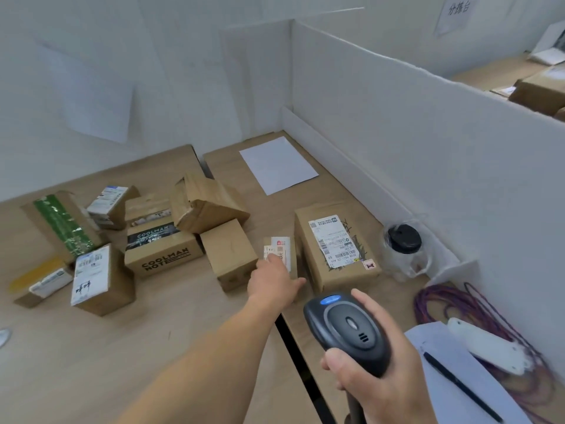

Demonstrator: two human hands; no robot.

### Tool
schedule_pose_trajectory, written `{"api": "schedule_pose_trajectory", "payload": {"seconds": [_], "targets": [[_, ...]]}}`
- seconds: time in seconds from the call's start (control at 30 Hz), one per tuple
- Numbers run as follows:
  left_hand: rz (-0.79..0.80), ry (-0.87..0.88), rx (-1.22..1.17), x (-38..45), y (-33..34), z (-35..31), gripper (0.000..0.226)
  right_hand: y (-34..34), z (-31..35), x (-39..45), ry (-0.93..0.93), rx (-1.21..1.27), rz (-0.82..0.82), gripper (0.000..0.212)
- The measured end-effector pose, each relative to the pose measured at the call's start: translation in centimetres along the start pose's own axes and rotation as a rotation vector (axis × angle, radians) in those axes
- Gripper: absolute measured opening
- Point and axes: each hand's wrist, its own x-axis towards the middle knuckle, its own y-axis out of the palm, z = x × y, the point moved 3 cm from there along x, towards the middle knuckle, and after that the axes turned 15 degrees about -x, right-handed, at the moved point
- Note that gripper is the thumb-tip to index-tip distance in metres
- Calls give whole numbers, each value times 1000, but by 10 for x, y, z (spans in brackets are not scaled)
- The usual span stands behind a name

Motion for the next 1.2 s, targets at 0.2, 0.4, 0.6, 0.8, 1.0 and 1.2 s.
{"api": "schedule_pose_trajectory", "payload": {"seconds": [0.2,0.4,0.6,0.8,1.0,1.2], "targets": [[58,72,-32,-16,-2,11,63,7,-4,8,28,59,2,92],[145,213,1,-97,-22,107,79,47,23,-10,-25,87,110,78],[-157,274,233,-190,-87,275,89,120,68,-73,-83,92,217,69],[-184,331,286,-289,-103,417,72,205,88,-161,-120,-32,356,86],[38,246,97,-304,-123,439,37,247,95,-226,-152,-139,402,83],[248,239,321,-282,-125,426,44,228,101,-251,-140,-187,337,89]]}}
